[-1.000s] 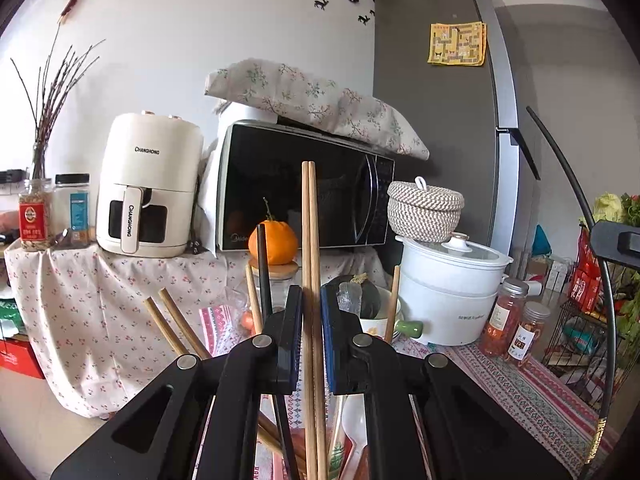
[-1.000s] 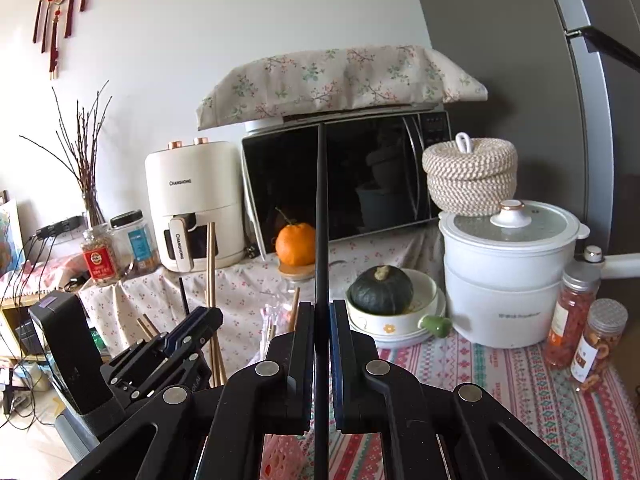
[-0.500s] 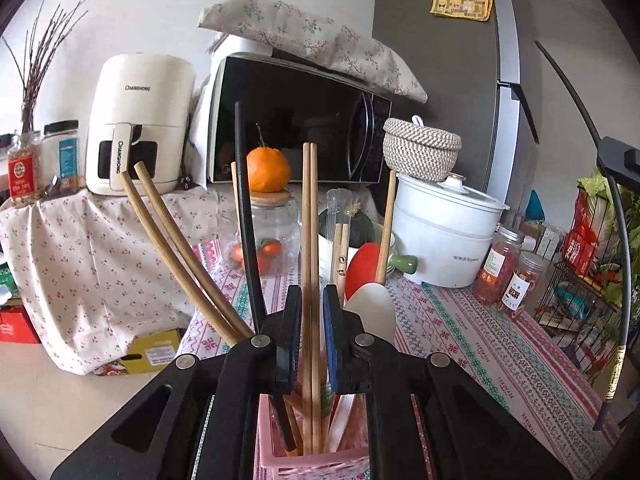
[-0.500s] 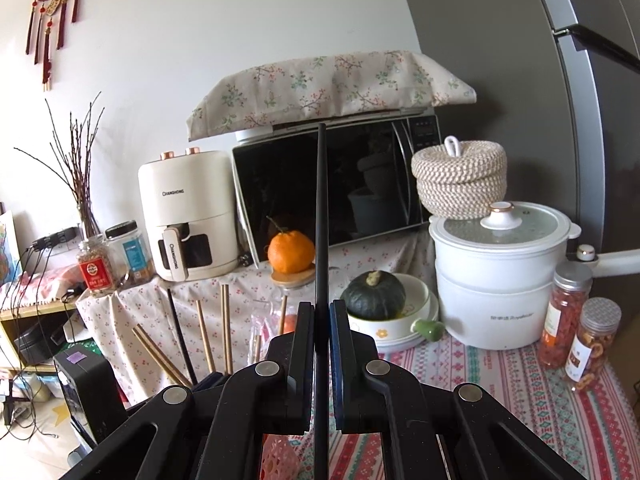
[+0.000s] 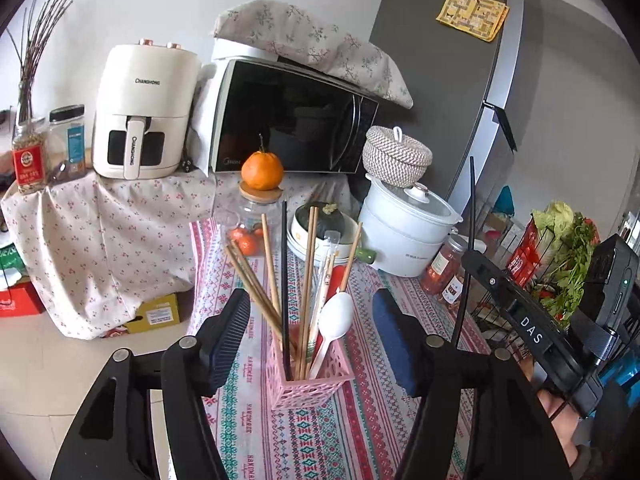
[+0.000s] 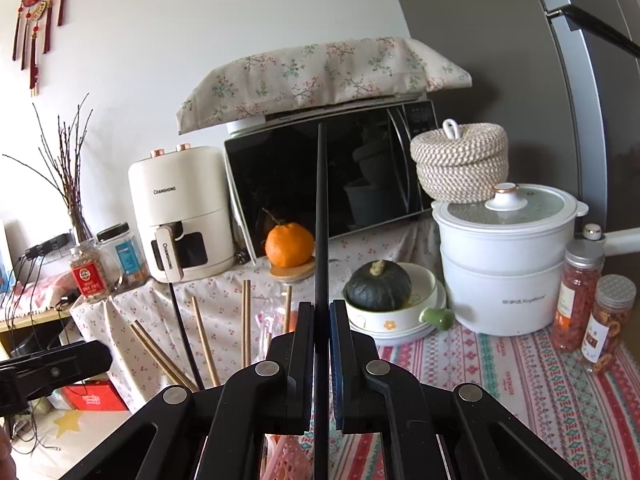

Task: Organize utensils
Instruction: 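Lower the black chopstick into the basket and open the right tool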

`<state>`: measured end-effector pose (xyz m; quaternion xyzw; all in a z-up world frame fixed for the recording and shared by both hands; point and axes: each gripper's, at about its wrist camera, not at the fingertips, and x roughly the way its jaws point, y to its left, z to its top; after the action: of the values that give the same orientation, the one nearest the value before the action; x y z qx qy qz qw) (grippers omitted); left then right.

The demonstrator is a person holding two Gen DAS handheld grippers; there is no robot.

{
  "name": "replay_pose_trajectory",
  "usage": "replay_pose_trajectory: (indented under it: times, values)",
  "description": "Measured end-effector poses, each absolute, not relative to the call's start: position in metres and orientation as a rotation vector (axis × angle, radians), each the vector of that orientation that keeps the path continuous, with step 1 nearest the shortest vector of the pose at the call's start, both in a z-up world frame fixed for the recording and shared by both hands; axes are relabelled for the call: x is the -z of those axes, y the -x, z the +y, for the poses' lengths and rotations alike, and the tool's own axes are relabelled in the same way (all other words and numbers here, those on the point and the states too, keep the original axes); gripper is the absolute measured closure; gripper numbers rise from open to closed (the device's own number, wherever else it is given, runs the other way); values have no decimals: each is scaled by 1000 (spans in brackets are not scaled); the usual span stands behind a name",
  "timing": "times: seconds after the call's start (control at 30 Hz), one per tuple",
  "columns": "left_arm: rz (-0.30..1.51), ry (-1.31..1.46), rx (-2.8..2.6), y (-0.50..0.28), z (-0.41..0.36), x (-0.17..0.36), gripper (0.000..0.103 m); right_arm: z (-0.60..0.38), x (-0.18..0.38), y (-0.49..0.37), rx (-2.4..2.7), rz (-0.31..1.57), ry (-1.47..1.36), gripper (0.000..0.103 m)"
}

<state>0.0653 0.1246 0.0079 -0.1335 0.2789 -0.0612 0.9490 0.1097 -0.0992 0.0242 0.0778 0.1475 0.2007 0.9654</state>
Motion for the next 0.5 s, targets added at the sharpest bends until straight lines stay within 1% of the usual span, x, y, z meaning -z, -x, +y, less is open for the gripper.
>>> replay_pose_trajectory:
  times: [0.13,0.23,0.37,0.5]
  values:
    - [693,407,64,-78,157,13,34,-85,-22,-113,-376,266,-204,97]
    - [760,445,29,-84,171,25,34,-71,-22,-116,-360,224,-222,97]
    - [789,461,17,-86,178,31,34,-55,-24,-128,-357,182,-289,97]
    - [803,508,35,-86,186,32,34,-29,-18,-138,-345,152,-236,97]
